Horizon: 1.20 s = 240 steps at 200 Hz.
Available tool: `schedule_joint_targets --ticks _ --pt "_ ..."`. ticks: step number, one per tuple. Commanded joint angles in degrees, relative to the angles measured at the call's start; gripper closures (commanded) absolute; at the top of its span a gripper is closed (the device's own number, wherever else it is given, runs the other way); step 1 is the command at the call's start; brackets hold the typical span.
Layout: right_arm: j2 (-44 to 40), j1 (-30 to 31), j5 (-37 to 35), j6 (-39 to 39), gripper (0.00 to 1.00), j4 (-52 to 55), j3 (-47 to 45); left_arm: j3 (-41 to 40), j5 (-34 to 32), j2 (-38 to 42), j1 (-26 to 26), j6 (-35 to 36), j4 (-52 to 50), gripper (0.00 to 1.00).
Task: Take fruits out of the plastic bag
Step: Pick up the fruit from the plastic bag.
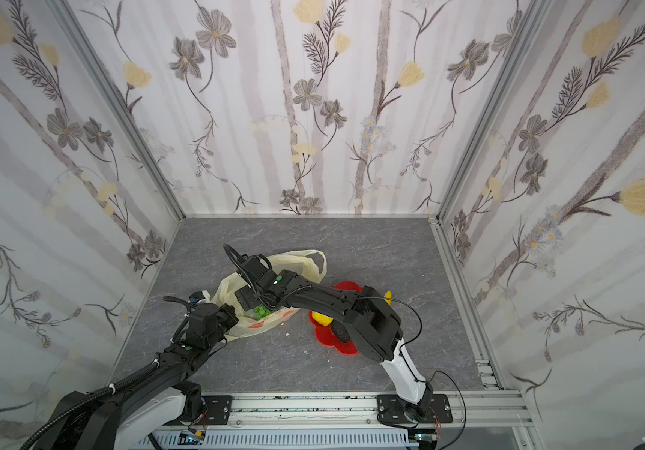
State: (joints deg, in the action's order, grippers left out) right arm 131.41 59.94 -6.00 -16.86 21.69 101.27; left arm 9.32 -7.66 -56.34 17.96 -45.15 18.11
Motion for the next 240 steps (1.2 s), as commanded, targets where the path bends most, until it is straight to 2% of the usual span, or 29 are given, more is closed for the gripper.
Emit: schedule_joint_targets --ticks 1,22,53,94,143,206,240 --pt "2.3 -0.1 -2.1 0.4 0.12 2.3 2.4 -0.2 -0.8 0.1 -0.1 -0.9 -0.4 1.00" --pt "4.5 -0.1 -2.2 0.5 0.09 3.8 4.8 -0.4 -0.7 0.1 -0.2 -0.8 -0.4 1.00" --pt "5.9 0.1 -3.0 0.2 0.11 5.1 6.9 -0.5 -0.8 0.3 -0.2 -1.1 -0.4 1.00" --pt "4.3 1.1 -2.3 -3.2 0.27 7.3 7.6 -1.1 -1.3 0.4 -0.2 -2.3 -0.4 1.00" --pt "6.3 3.6 4.7 -6.9 0.45 7.2 10.1 -1.7 -1.4 0.2 -0.1 -4.4 -0.4 1.00" --pt "10.8 3.0 4.1 -9.6 0.57 8.2 14.4 -2.6 -1.2 2.3 -0.2 -4.7 -0.4 1.00" --pt "11.9 2.5 3.2 -10.1 0.61 8.6 14.9 -2.7 -1.0 2.5 -0.2 -4.7 -0.4 1.00"
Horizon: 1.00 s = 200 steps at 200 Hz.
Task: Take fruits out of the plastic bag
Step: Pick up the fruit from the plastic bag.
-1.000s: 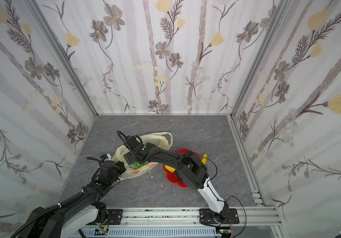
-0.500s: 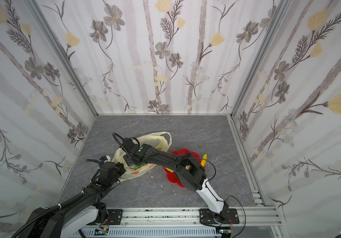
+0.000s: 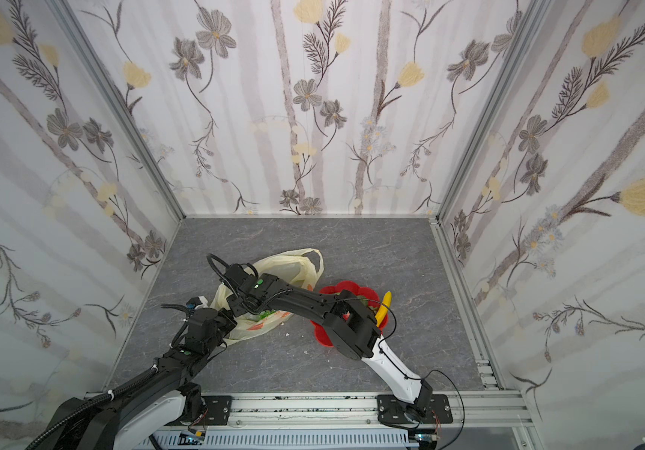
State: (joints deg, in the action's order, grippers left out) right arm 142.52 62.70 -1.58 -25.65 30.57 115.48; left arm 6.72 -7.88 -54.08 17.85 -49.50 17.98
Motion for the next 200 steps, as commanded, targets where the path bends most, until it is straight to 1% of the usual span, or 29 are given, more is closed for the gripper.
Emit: schedule_joint_targets --ticks 1,25,72,165,200 --pt "0.9 -0.3 -1.2 -1.4 0.61 -0.2 0.7 -0.1 -0.7 0.3 0.0 -0.3 -0.2 1.00" --pt "1.6 -0.5 -1.6 -2.0 0.64 -0.1 0.8 -0.2 -0.8 0.5 0.0 -0.3 -0.2 1.00" --pt "2.2 -0.9 -3.5 -2.7 0.65 0.5 0.8 -0.2 -0.5 0.5 -0.1 -0.2 -0.2 1.00" --pt "4.4 -1.0 -4.2 -3.6 0.70 1.0 2.3 -0.7 0.2 2.0 0.0 -0.2 -0.2 1.00" --pt "5.1 -1.2 -5.2 -3.9 0.71 1.3 2.6 -0.7 0.2 2.2 -0.1 -0.2 -0.2 1.00"
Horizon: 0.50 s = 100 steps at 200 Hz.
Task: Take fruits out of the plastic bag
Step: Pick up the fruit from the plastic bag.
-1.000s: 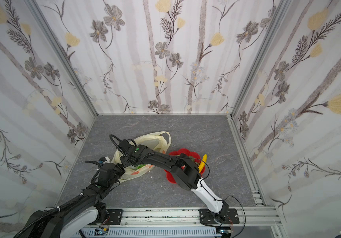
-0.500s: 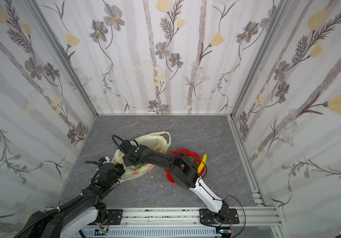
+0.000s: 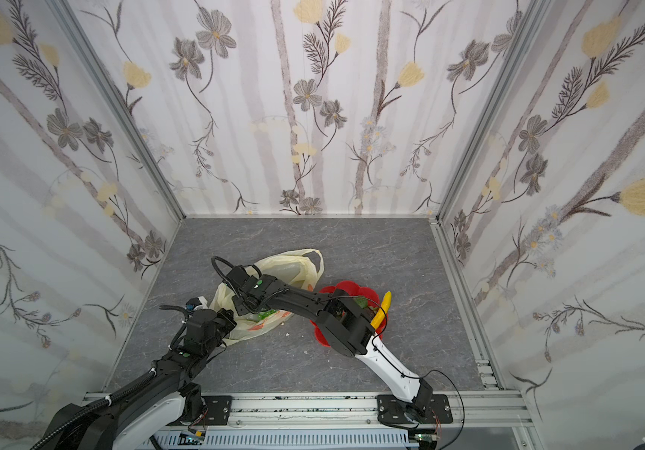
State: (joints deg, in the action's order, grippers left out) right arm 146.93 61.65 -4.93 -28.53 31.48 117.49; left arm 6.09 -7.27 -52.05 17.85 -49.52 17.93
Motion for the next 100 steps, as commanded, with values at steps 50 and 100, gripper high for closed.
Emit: schedule_joint_targets --ticks 50,100 --pt "1.5 -0.7 -3.5 -1.7 0.74 0.6 1.0 -0.1 0.0 1.1 -0.1 -0.1 -0.2 1.00" --pt "1.7 -0.9 -5.2 -2.0 0.87 0.5 1.4 -0.1 0.1 1.1 -0.1 -0.1 -0.2 1.00"
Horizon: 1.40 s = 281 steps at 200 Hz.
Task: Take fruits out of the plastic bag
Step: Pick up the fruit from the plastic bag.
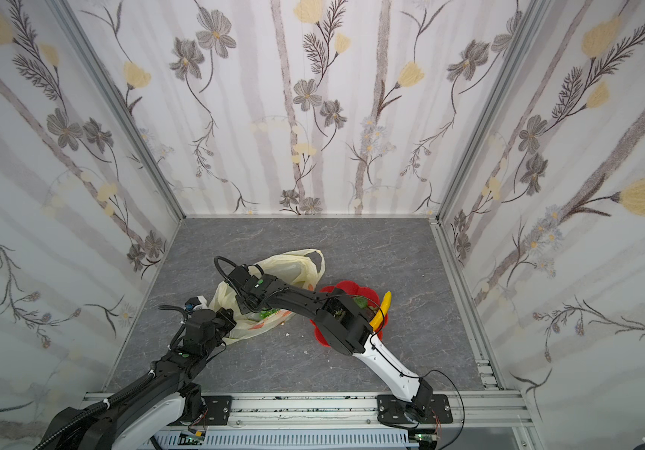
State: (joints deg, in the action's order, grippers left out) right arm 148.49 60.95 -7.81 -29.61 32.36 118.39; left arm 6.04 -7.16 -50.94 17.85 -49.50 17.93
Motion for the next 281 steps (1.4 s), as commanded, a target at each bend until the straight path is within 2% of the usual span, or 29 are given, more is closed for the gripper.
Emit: schedule_joint_targets --ticks 1,28,69,162,281 --pt "0.1 -0.2 -2.4 -0.9 0.88 -0.4 0.5 -0.1 0.0 0.0 -0.1 -0.1 -0.2 1.00" --pt "-1.4 -0.2 -2.5 -0.8 1.00 -0.7 0.6 0.0 0.1 -0.3 -0.1 0.1 -0.2 1.00" --pt "-6.7 0.2 -1.7 2.0 1.00 -2.4 -0.9 1.3 0.4 -1.8 -0.1 0.6 -0.2 1.00" --pt "-21.7 0.4 -3.7 5.6 1.00 -6.7 -12.9 7.2 -0.9 -7.4 -0.1 1.7 0.0 1.00" --pt "-45.5 0.3 -15.2 9.5 1.00 -4.4 -28.2 12.3 1.1 -15.7 -0.1 6.2 0.4 1.00"
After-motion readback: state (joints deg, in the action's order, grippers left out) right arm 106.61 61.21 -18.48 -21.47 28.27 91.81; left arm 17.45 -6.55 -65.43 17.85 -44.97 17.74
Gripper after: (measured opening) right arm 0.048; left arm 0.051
